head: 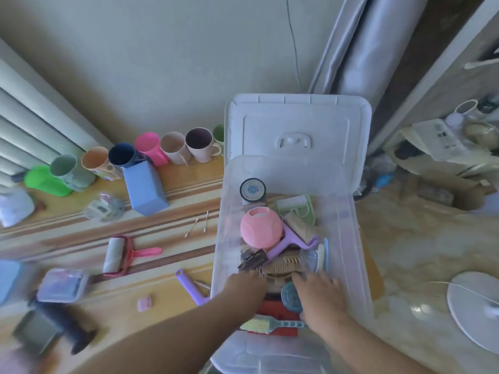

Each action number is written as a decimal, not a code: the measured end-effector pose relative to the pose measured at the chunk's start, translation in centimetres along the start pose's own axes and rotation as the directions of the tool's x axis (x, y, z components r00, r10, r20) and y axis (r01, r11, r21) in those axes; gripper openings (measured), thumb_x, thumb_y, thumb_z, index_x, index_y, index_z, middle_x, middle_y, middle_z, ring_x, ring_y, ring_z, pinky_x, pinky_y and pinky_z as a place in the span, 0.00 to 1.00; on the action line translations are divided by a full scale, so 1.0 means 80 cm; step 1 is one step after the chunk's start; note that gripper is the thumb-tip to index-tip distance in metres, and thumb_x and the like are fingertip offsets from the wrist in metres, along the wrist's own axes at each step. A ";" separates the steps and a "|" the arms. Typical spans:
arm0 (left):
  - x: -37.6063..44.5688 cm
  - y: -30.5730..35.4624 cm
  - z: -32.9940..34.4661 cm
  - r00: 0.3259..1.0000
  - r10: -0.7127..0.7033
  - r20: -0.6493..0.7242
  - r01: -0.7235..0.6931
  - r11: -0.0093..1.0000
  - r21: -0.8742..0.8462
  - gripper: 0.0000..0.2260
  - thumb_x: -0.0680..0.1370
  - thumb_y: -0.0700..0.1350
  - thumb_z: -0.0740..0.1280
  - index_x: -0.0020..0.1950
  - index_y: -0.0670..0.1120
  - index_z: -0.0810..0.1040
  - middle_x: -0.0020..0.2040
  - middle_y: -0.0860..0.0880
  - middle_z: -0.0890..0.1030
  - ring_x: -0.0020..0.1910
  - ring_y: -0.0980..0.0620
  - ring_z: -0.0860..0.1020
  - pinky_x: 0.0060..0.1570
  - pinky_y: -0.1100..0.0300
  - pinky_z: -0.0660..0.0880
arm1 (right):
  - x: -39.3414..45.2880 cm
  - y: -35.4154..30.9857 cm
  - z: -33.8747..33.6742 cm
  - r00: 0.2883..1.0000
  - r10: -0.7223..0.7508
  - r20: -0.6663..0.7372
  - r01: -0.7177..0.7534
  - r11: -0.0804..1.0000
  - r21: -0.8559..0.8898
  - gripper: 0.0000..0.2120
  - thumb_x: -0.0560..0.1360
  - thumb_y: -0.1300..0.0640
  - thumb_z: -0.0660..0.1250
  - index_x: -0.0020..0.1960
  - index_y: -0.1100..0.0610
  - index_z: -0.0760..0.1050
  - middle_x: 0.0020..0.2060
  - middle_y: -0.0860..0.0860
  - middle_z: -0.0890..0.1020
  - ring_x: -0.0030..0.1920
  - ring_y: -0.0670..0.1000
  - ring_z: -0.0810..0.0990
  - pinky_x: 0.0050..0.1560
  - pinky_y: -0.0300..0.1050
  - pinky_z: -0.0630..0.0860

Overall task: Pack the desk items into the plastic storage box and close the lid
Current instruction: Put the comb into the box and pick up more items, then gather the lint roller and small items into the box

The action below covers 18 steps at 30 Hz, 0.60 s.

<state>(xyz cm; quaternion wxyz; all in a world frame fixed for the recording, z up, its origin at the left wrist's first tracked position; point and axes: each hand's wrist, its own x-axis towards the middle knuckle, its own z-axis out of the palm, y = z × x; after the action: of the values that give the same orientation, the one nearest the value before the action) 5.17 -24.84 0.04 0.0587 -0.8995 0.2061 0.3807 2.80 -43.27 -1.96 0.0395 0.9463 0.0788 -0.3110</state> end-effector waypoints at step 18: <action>-0.121 -0.327 0.130 0.740 -0.473 -0.479 0.087 0.773 -0.629 0.19 0.72 0.39 0.74 0.62 0.52 0.84 0.60 0.47 0.80 0.59 0.42 0.79 0.53 0.49 0.79 | 0.020 -0.198 -0.162 0.811 -0.145 -0.566 0.351 0.895 0.274 0.18 0.75 0.56 0.71 0.65 0.53 0.80 0.56 0.53 0.80 0.60 0.61 0.76 0.58 0.61 0.76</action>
<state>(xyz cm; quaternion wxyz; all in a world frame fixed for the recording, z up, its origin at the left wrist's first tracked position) 3.11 4.81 -1.75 -0.2223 -0.9686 -0.0546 0.0970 8.84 -25.86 7.10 -0.2023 0.9662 0.1524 -0.0483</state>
